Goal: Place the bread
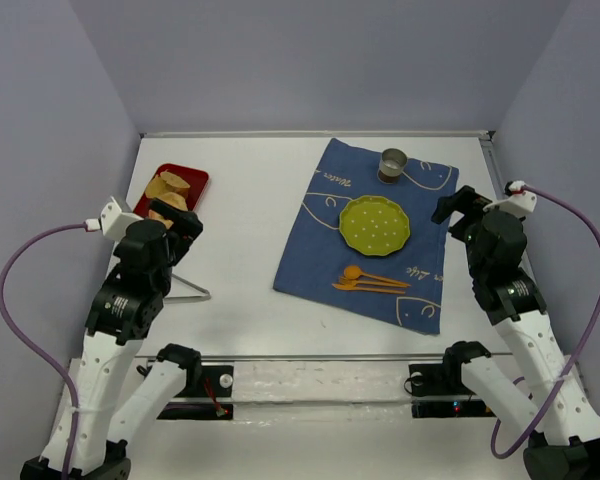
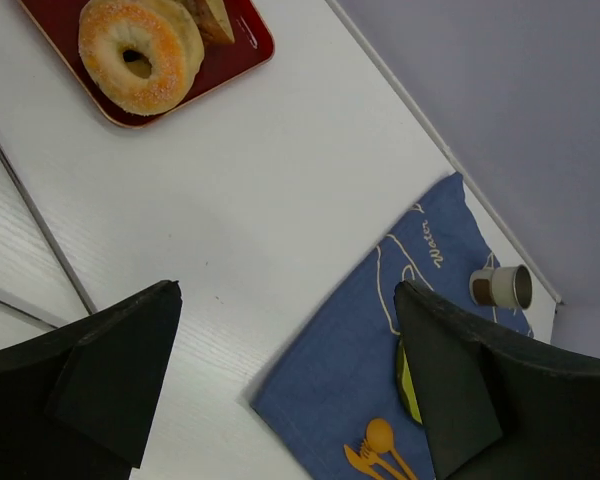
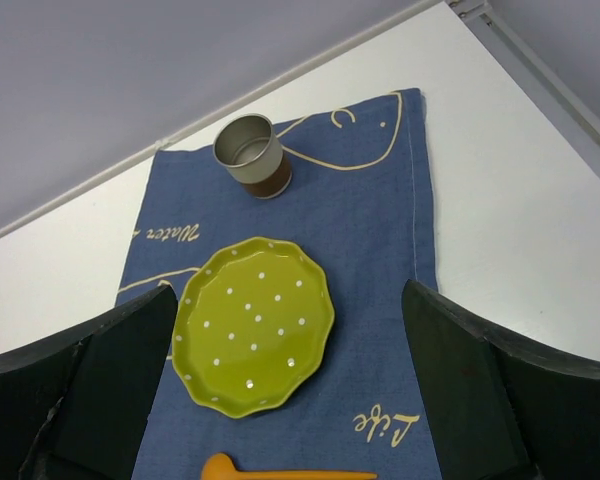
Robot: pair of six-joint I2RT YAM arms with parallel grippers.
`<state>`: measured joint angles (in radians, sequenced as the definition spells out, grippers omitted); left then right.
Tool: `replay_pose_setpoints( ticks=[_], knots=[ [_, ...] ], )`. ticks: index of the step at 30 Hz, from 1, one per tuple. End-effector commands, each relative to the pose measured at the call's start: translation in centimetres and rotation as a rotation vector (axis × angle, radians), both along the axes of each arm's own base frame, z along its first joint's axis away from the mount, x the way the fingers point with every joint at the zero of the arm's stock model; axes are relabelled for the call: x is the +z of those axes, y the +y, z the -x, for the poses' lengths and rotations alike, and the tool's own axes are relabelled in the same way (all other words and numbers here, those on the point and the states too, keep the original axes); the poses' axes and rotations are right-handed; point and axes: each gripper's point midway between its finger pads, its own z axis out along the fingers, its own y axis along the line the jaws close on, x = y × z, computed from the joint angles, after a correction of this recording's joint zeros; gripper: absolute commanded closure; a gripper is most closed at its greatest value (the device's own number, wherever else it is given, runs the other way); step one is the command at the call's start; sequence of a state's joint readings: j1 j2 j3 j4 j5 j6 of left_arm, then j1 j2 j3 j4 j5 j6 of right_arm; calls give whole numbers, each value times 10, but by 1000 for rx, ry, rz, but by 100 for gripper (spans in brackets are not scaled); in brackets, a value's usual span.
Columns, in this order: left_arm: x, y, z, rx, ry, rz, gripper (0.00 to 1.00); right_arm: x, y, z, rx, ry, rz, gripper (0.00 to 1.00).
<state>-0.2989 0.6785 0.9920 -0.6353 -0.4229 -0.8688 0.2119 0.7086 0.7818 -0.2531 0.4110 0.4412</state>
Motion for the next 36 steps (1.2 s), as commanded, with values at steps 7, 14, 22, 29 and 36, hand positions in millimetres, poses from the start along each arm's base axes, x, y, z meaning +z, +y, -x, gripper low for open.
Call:
replay_pose_setpoints(
  ticks=[7, 14, 22, 29, 36],
  knots=[
    [-32, -9, -11, -28, 85, -5, 1, 7, -2, 1, -22, -45, -20, 0],
    [-86, -13, 0, 10, 248, 53, 1, 1, -6, 1, -51, -34, -24, 0],
    [-159, -3, 33, 124, 521, 76, 1, -4, -13, 1, -91, -28, -19, 0],
    [-191, 18, 46, 252, 592, 110, 1, -13, -8, -9, -69, 10, -6, 0],
    [-204, 44, 18, 281, 552, 174, 1, -5, -3, -5, -31, -16, -2, 0]
  ],
)
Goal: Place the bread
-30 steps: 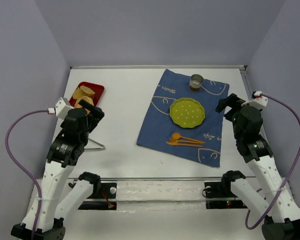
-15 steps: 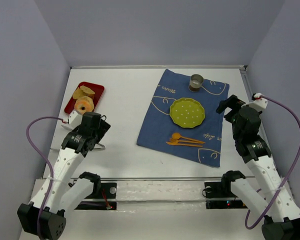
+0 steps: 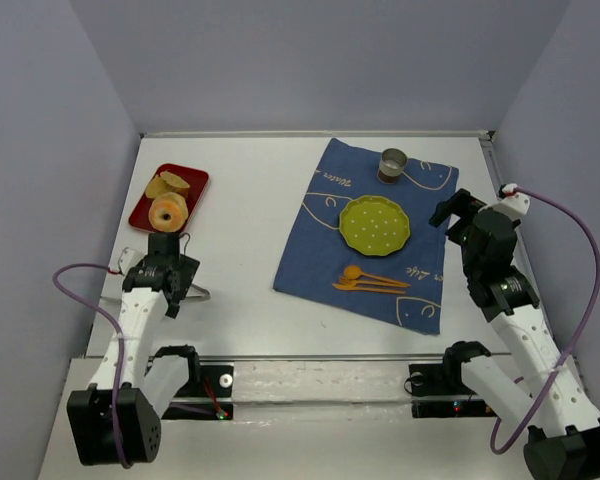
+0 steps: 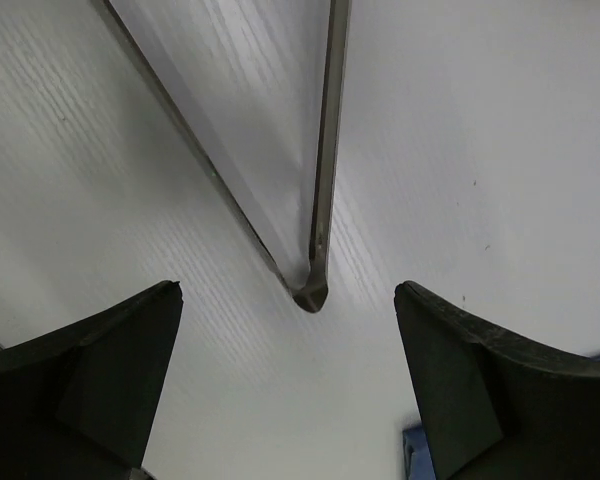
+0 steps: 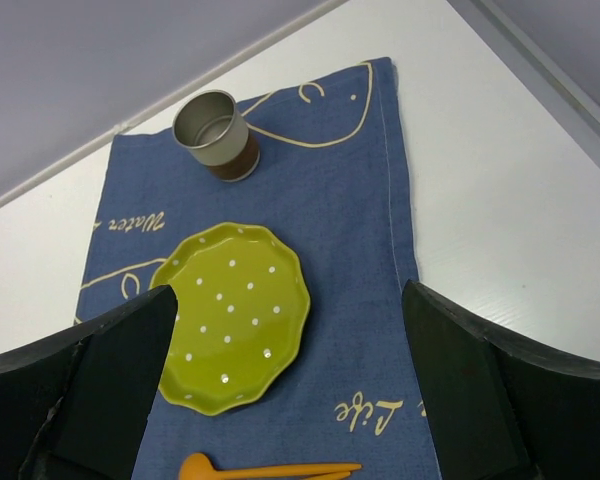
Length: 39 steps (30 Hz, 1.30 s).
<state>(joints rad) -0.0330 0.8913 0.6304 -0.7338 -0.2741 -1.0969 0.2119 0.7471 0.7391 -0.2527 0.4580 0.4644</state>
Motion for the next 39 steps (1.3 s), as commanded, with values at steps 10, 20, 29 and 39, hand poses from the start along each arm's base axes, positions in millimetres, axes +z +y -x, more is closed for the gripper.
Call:
replay_pose_setpoints(
  ticks=[10, 20, 29, 39],
  knots=[
    [-3, 42, -14, 144, 30, -108, 1, 32, -6, 9, -12, -125, 20, 0],
    [-28, 38, -30, 120, 48, -48, 1, 33, -7, 8, -12, -124, 38, 0],
    [-64, 39, -38, 151, 111, -27, 1, 38, -4, 5, 13, -131, 59, 0],
    [-77, 46, -28, 247, 156, -38, 14, 41, -6, 7, 3, -139, 61, 0]
  ],
)
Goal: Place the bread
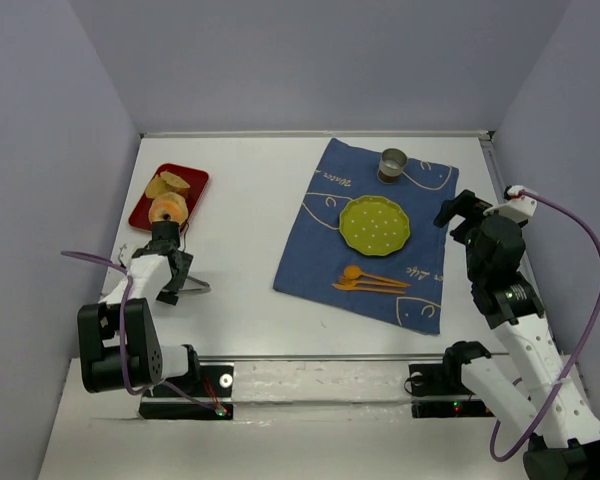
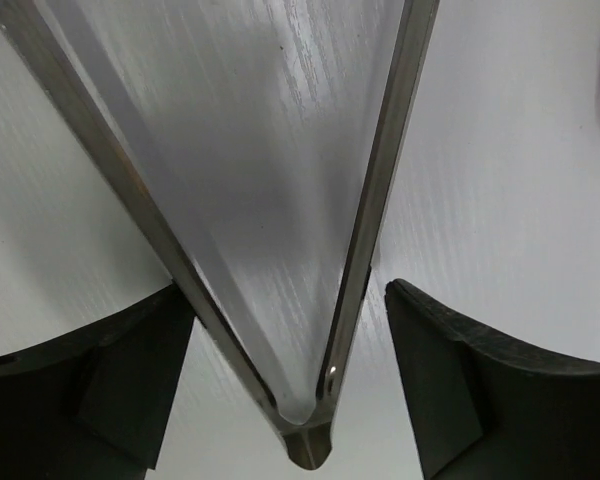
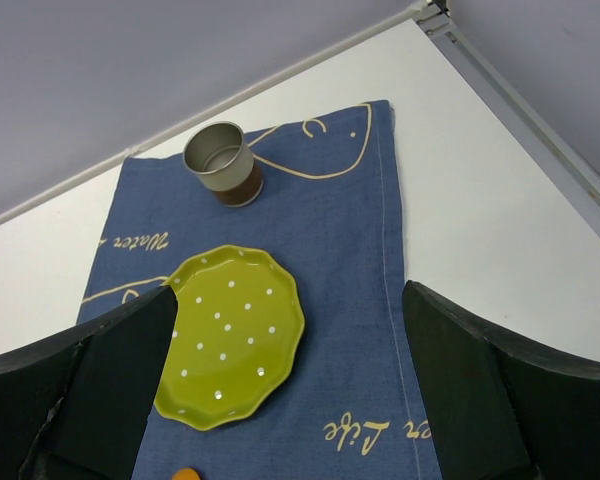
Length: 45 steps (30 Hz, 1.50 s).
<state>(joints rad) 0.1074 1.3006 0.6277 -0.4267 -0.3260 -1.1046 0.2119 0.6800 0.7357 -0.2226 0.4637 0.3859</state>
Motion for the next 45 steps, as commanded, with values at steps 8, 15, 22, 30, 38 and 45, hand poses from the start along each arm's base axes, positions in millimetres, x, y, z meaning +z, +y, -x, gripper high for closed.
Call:
replay_pose_setpoints(
  ticks=[8, 15, 22, 30, 38, 45],
  knots=[
    [-8, 7, 24, 92, 39, -21, 28, 19, -3, 0, -14, -71, 6, 0],
    [38, 15, 25, 64, -94, -84, 45, 15, -2, -1, -16, -61, 5, 0],
    [79, 8, 23, -43, -197, -95, 58, 15, -3, 0, -19, -64, 2, 0],
    [123, -24, 6, -273, -299, -29, 60, 15, -3, 2, -17, -71, -3, 0],
    [219, -10, 18, -295, -441, -178, 60, 14, -7, 3, -38, -70, 1, 0],
    [247, -31, 3, -505, -462, -167, 59, 11, -9, 3, -53, -62, 8, 0]
  ],
)
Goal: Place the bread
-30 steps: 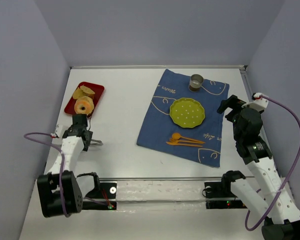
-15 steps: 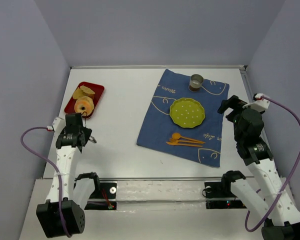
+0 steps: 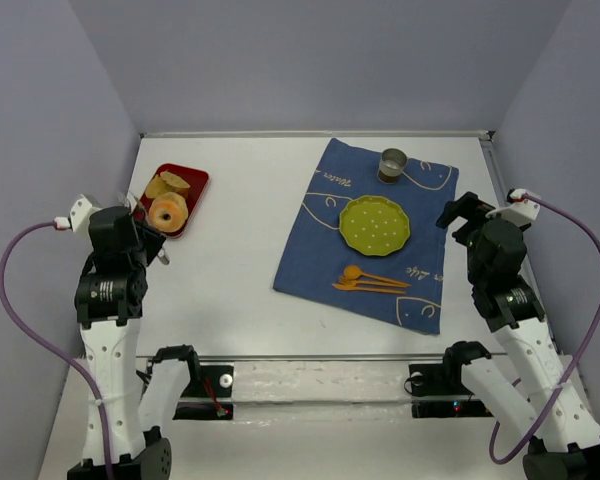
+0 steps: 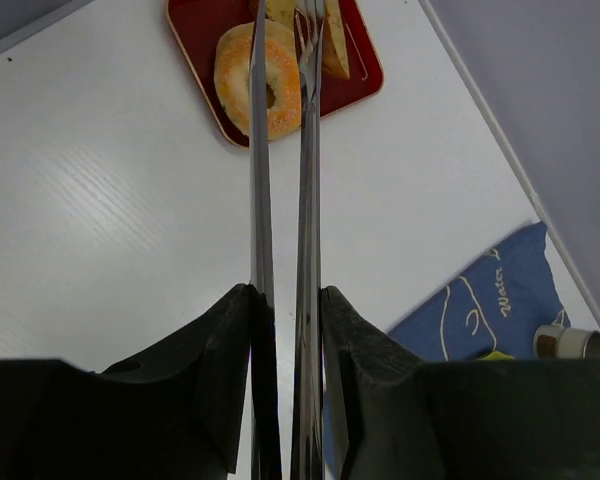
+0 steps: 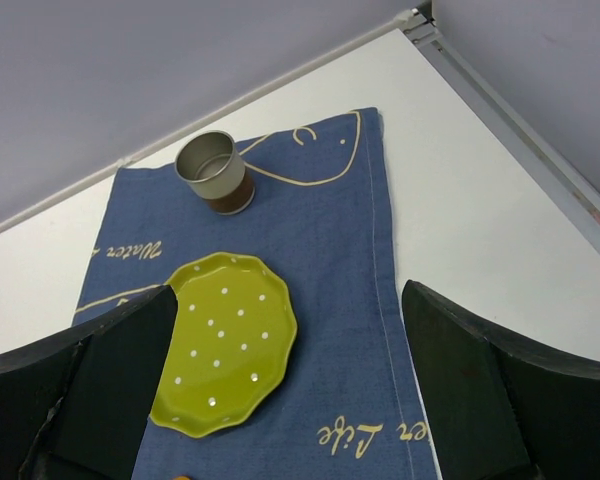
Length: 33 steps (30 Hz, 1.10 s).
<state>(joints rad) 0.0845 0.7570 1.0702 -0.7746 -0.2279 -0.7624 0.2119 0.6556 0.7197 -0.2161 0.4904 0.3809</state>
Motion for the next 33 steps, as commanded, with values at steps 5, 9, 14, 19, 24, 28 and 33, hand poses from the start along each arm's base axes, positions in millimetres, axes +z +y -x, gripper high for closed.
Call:
replay_pose_setpoints(
  ticks=[5, 9, 14, 19, 24, 28, 33],
  knots=[
    [-3, -32, -22, -317, 132, -41, 58, 10, -8, -1, -49, -47, 8, 0],
    [-14, -18, -19, -283, 238, -91, 57, 9, -9, -1, -58, -41, 13, 0],
    [-26, -14, -18, -301, 301, -119, 56, 6, -9, -3, -63, -33, 14, 0],
    [-29, -16, -24, -348, 302, -147, 51, 3, -9, -5, -64, -24, 16, 0],
    [-38, -22, -34, -367, 317, -152, 51, 5, -11, -4, -75, -27, 21, 0],
    [-42, -31, -47, -399, 309, -134, 52, 5, -13, -3, -84, -30, 23, 0],
    [-47, -43, -57, -419, 342, -139, 52, 5, -15, -3, -90, -29, 29, 0]
  ],
)
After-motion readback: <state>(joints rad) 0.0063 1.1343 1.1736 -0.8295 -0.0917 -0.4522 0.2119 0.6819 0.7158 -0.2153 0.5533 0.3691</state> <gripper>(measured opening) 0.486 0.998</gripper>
